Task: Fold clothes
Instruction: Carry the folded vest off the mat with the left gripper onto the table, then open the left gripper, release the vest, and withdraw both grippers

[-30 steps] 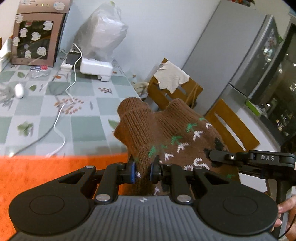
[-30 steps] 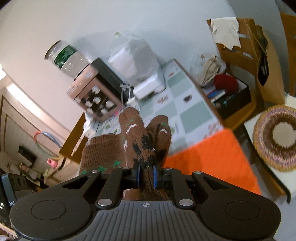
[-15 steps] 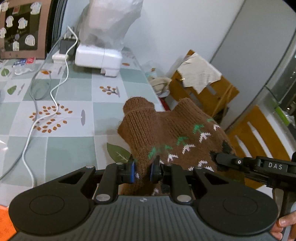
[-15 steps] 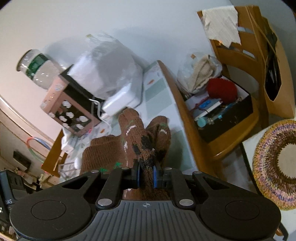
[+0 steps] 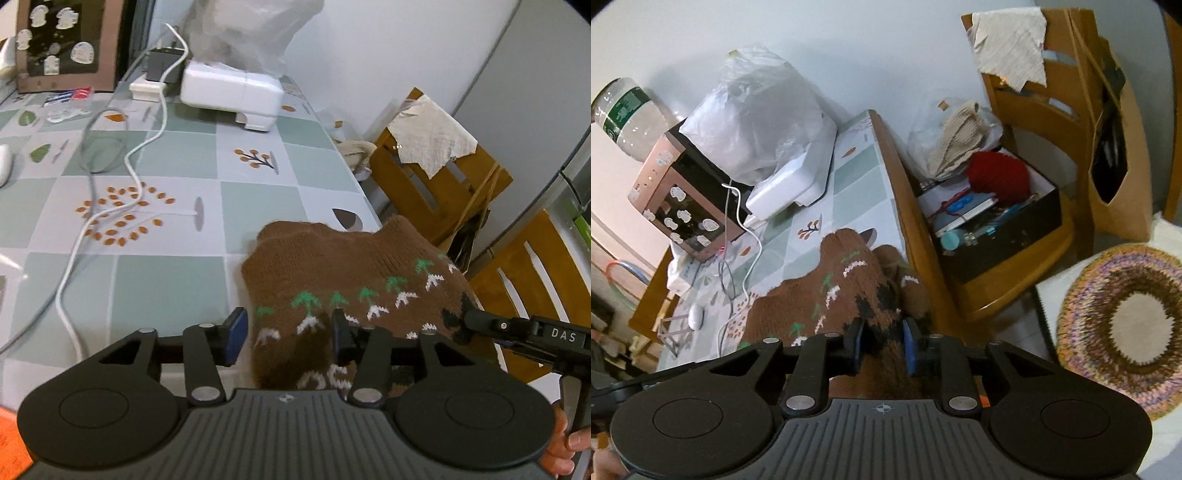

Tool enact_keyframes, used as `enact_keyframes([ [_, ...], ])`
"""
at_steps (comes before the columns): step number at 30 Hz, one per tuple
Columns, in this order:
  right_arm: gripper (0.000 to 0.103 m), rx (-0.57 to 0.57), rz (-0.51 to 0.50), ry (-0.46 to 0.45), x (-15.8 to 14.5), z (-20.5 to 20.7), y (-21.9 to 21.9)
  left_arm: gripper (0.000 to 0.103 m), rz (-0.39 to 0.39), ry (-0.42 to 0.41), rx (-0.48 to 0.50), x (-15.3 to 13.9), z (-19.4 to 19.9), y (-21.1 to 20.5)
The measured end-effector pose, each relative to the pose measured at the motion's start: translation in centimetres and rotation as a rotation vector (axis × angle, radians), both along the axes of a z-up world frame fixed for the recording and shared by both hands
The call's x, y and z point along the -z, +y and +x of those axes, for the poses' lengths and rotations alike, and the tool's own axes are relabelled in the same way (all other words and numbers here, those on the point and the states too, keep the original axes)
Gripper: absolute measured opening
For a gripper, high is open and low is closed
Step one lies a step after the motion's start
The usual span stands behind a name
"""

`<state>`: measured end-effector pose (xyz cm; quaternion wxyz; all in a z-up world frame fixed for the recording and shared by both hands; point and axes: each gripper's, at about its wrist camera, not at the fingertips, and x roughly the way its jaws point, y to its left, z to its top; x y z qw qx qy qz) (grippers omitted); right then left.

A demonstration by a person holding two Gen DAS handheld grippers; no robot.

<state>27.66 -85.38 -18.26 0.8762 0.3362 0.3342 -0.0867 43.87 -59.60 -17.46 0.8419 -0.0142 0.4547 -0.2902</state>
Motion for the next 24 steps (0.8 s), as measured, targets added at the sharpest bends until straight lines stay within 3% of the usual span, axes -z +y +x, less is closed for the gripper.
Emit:
enact_keyframes([
  [5,0.033,0.009,-0.062,0.015,-2.9,-1.4,1.5,0.068,-0.009,-0.032,-0.003,-2.6,-1.7,1.9],
  [10,0.036,0.005,-0.122,0.021,-6.5,-3.4,3.8,0.071,-0.009,-0.083,0.015,-6.1,-4.0,3.8],
  [13,0.041,-0.001,-0.167,0.020,-8.9,-5.1,5.8,0.079,-0.024,-0.126,0.025,-8.7,-5.9,5.3],
  [24,0.059,-0.020,-0.300,0.019,-16.3,-13.2,14.3,0.095,0.041,-0.333,0.125,-16.7,-16.7,11.2],
])
